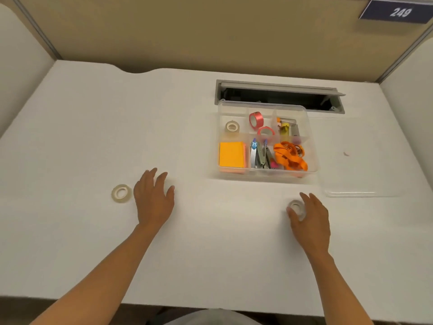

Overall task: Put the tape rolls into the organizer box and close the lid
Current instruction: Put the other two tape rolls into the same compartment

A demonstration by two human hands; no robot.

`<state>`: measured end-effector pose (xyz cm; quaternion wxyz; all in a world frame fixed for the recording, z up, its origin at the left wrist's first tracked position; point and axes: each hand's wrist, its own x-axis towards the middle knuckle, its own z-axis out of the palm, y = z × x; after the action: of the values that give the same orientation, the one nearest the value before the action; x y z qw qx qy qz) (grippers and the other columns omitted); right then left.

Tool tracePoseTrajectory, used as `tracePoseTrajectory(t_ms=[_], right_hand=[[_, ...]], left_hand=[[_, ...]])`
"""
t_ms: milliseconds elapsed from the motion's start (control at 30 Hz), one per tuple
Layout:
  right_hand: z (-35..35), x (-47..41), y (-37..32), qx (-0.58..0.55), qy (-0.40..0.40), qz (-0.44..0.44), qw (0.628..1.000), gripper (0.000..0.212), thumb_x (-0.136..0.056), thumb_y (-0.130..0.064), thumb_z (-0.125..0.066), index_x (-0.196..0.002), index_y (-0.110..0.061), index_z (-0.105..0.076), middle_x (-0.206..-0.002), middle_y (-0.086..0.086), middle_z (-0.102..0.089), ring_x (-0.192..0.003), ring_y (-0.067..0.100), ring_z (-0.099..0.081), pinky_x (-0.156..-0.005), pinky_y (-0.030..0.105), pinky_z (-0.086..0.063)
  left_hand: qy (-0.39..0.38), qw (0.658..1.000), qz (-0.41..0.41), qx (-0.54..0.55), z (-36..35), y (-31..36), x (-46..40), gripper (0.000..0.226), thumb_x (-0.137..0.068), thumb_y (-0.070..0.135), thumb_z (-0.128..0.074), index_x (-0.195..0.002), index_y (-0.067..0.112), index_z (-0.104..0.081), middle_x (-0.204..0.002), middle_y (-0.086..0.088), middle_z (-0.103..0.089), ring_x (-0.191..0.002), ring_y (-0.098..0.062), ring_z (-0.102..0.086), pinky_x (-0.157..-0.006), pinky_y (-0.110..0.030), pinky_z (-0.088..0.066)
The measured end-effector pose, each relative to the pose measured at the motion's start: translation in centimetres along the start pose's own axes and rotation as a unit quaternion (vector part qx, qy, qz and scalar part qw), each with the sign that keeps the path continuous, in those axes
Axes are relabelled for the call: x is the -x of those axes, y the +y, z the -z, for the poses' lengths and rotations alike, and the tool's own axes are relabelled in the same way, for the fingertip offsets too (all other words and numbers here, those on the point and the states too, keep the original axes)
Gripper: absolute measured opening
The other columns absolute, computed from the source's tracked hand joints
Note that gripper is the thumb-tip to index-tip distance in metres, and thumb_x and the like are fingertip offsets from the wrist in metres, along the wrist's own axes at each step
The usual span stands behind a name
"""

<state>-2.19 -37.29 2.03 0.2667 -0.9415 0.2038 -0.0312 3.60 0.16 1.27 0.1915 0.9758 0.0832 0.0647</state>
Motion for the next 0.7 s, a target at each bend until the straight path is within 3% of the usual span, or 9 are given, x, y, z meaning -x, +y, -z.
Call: tracePoseTrajectory(t_ms=[133,267,333,500,600,700], right_hand=[[-1.1,1.4,-0.5,0.030,-0.008,-0.022,0.999,0.044,-0.083,-0.022,-0.068,-0.124,-0.019,-0.054,-0.140,0.014,-0.047,-0.125,0.039,-0.040,-0.097,0.049,-0.041],[-1.7,1.9,-1.0,0.016,-0.012,-0.020,1.000,0.037,-0.083,-0.007,-0.063,-0.118,-0.016,-0.058,-0.132,0.011,-0.053,-0.119,0.035,-0.044,-0.089,0.044,-0.045],[-1.8,2.1,-1.1,0.010,-0.011,-0.028,1.000,0.034,-0.083,-0.005,-0.062,-0.116,-0.013,-0.060,-0.130,0.011,-0.053,-0.119,0.033,-0.044,-0.087,0.042,-0.044],[-1.7,2.3,-1.7,-0.011,-0.002,-0.037,0.999,0.034,-0.083,-0.018,-0.068,-0.115,-0.013,-0.058,-0.127,0.010,-0.057,-0.118,0.032,-0.047,-0.087,0.042,-0.045],[-1.5,2.0,-2.0,-0.007,0.000,-0.045,0.999,0.042,-0.082,-0.024,-0.069,-0.118,-0.019,-0.049,-0.111,0.011,-0.062,-0.107,0.033,-0.052,-0.078,0.039,-0.045],[-1.4,1.5,-2.3,-0.003,-0.020,-0.056,0.998,0.051,-0.082,-0.027,-0.068,-0.126,-0.021,-0.044,-0.116,0.012,-0.060,-0.113,0.033,-0.049,-0.080,0.041,-0.044]], left_hand=[[-0.033,0.993,0.077,-0.082,1.0,-2.7,0.5,0.060,-0.092,0.035,-0.051,-0.146,0.017,-0.030,-0.159,-0.014,-0.017,-0.148,-0.033,-0.006,-0.115,-0.055,-0.008],[-0.073,0.984,0.152,-0.064,1.9,-4.5,0.4,0.063,-0.094,0.035,-0.045,-0.150,0.022,-0.019,-0.161,-0.013,-0.006,-0.148,-0.034,0.001,-0.117,-0.053,-0.012],[-0.088,0.980,0.174,-0.045,2.2,-4.9,0.6,0.059,-0.096,0.033,-0.043,-0.149,0.020,-0.022,-0.161,-0.012,-0.010,-0.147,-0.034,-0.002,-0.116,-0.052,-0.016],[-0.044,0.990,0.137,-0.002,2.6,-5.4,0.7,0.042,-0.091,0.011,-0.051,-0.133,0.007,-0.049,-0.142,-0.016,-0.046,-0.134,-0.037,-0.033,-0.107,-0.050,-0.034],[-0.036,0.990,0.130,0.034,2.6,-5.4,0.7,0.036,-0.088,0.004,-0.053,-0.123,0.007,-0.057,-0.132,-0.014,-0.054,-0.126,-0.036,-0.041,-0.101,-0.048,-0.040],[-0.042,0.987,0.120,0.097,2.5,-5.2,0.7,0.034,-0.086,0.006,-0.060,-0.119,0.010,-0.059,-0.127,-0.011,-0.058,-0.123,-0.033,-0.043,-0.098,-0.043,-0.041]])
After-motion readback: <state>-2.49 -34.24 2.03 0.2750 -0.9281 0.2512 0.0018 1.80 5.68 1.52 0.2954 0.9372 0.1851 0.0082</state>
